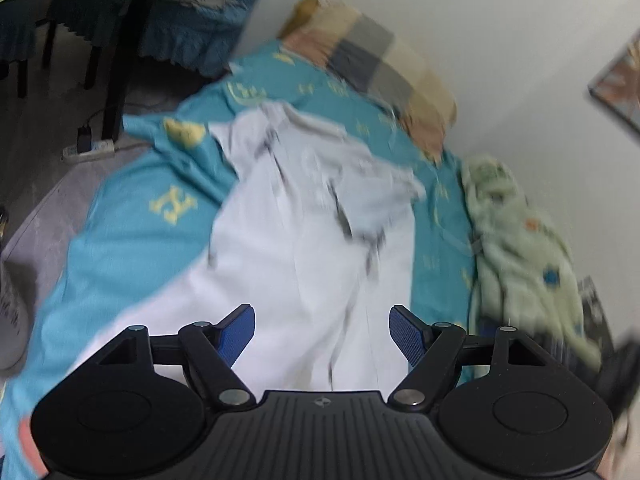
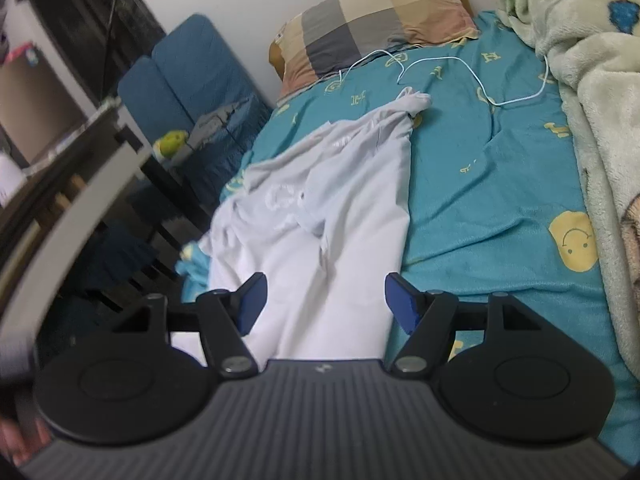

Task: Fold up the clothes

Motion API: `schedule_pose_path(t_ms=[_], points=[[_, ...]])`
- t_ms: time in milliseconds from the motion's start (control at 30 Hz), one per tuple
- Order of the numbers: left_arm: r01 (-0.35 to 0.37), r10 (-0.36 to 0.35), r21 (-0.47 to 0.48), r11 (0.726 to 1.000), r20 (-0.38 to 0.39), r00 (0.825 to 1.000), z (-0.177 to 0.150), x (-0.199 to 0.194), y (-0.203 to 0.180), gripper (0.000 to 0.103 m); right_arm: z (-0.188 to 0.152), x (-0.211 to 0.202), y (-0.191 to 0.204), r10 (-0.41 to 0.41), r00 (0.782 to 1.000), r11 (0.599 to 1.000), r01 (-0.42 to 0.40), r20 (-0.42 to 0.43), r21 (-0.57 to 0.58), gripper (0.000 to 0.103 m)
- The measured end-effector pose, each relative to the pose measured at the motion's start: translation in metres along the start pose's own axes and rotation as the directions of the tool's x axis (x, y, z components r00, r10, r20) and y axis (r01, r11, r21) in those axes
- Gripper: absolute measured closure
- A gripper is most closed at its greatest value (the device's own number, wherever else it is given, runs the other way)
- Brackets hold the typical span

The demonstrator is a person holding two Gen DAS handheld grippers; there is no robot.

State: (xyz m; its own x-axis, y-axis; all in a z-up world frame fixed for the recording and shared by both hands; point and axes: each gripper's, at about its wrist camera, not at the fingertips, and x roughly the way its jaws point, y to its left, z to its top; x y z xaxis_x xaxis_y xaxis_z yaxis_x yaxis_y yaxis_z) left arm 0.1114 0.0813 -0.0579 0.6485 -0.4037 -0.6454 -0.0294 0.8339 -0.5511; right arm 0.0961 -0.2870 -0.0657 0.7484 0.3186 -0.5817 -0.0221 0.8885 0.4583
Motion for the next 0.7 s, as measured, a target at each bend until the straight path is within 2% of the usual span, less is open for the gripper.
schedule_pose_path(t_ms=[133,200,233,367,467,500,633,700], points=[[0.033,-0.017,-0.171,0.985,0.09,0.996,0.057,0.048,0.03,0.035,-0.009,0.017,0.001,-0.003,1.0,1.0,0.003,-0.024,0.005,0.035],[0.042,-0.017,-0.221,0.974,0.114,0.993,0.075,0.077,0.044,0.044,-0.013,0.025,0.001,0.002,0.999,1.0,-0.002,-0.036,0.014,0.035],[0.033,-0.006,-0.227,0.973,0.119,0.993,0.081,0.091,0.05,0.045,-0.014,0.028,0.003,0.01,0.999,1.0,-0.01,-0.042,0.012,0.034],[0.005,0.026,-0.253,0.968,0.121,0.992,0.091,0.143,0.069,0.065,-0.019,0.041,0.011,0.039,0.997,0.999,-0.04,-0.06,-0.007,0.035],[0.0,0.025,-0.249,0.968,0.097,0.995,0.091,0.172,0.079,0.072,-0.02,0.049,0.012,0.051,0.996,0.999,-0.052,-0.074,-0.015,0.035],[-0.026,0.047,-0.243,0.97,0.082,0.996,0.09,0.179,0.08,0.074,-0.02,0.052,0.01,0.053,0.995,0.999,-0.054,-0.081,-0.008,0.035],[-0.032,0.056,-0.29,0.957,0.074,0.996,0.087,0.184,0.088,0.073,-0.02,0.062,0.0,0.05,0.993,0.998,-0.046,-0.108,0.042,0.035],[-0.044,0.074,-0.309,0.95,0.086,0.994,0.086,0.178,0.088,0.061,-0.021,0.063,-0.003,0.053,0.992,0.997,-0.046,-0.114,0.065,0.035]])
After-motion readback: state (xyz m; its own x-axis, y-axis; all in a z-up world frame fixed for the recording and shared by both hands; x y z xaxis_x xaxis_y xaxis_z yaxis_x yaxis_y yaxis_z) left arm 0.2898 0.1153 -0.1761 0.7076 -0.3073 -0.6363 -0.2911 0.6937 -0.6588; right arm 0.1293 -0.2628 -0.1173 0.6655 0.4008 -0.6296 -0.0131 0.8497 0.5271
